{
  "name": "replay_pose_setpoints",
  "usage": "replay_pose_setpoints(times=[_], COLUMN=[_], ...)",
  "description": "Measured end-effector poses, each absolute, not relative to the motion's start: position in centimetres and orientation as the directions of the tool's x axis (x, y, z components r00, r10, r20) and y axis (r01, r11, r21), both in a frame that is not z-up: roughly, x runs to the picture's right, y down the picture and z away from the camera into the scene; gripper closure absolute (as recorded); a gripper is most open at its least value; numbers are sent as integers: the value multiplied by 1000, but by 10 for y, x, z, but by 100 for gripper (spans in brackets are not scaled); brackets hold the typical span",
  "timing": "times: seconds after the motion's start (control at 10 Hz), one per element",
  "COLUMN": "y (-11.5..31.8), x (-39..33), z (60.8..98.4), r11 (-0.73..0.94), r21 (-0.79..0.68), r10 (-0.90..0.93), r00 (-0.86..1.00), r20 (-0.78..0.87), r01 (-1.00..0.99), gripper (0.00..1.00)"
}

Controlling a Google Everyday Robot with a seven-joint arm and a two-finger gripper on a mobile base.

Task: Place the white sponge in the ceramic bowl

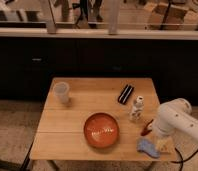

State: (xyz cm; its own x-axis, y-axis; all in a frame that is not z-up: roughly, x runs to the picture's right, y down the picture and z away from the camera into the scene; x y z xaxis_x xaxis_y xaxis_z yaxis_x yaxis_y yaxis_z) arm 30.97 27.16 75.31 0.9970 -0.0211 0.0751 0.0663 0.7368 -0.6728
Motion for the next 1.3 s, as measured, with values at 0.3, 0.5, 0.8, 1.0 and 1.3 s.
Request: replay_pose_setpoints(times=[0.3, 0.5, 0.8, 1.0, 1.3], y=[270, 273, 285, 304, 328], x=[316, 320, 328, 333, 332], z=[755, 754, 745, 731, 726], r11=[740, 738, 718, 722, 756], r21=[-670, -675, -696, -691, -654], r10=[-8, 7, 46, 90, 127], r00=[998, 998, 998, 995, 988], r20=[64, 56, 44, 48, 86], r01=[49, 32, -3, -32, -40], gripper=[25, 20, 20, 20, 20])
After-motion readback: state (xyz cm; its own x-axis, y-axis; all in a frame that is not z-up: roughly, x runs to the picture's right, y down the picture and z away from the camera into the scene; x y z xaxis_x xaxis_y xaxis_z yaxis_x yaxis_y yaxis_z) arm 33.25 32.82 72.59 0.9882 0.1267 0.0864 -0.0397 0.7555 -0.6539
